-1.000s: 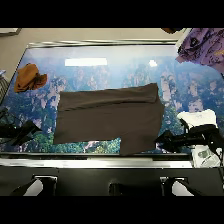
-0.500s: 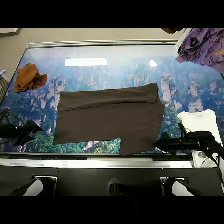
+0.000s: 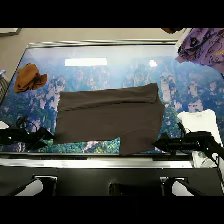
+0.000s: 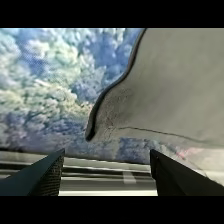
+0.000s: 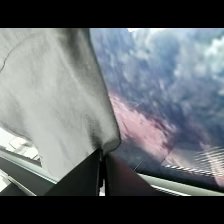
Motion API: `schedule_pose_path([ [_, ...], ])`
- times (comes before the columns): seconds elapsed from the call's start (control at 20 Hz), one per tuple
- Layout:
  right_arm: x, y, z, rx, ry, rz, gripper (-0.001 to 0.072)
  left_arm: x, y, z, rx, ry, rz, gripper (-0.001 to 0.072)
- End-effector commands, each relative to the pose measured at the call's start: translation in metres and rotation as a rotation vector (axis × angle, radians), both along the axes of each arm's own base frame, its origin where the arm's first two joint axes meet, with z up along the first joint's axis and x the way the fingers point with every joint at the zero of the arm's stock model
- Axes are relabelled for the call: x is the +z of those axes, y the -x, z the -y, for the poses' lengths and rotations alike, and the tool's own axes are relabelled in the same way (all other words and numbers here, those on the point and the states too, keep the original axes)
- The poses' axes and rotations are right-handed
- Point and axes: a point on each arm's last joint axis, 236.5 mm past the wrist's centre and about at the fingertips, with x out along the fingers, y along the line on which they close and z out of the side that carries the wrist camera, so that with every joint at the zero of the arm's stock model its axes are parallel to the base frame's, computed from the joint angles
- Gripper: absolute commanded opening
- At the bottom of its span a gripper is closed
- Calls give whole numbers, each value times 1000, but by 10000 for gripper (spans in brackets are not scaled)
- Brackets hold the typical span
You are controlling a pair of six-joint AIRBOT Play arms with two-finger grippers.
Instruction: Fold the clothes and pants, and hang the long-sleeved shirts on hangers.
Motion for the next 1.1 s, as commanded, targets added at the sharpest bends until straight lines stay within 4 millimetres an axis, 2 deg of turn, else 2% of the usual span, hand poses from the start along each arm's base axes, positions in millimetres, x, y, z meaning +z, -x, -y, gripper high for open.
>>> schedule_pose_path([
  [0.0,2,2,-2,8,-11,-3,30,-14,5,7,-40,41,-19,592],
  [0.35,2,2,-2,9,-11,-1,30,-22,-16,4,19,34,35,579],
  [0.5,4,1,-2,9,-5,10,29,-29,-15,8,32,61,9,562],
  [0.6,8,-1,0,9,6,31,29,-31,-13,9,31,69,-2,318],
  [0.7,13,-4,1,8,21,59,29,-28,-12,13,18,86,1,153],
  [0.8,20,-7,3,-4,35,80,29,-20,-10,23,-33,135,21,97],
  [0.85,24,-9,3,-29,38,77,29,-18,-6,25,-43,147,12,17],
  [1.05,51,-5,2,-63,61,105,27,5,-8,25,15,127,29,15],
])
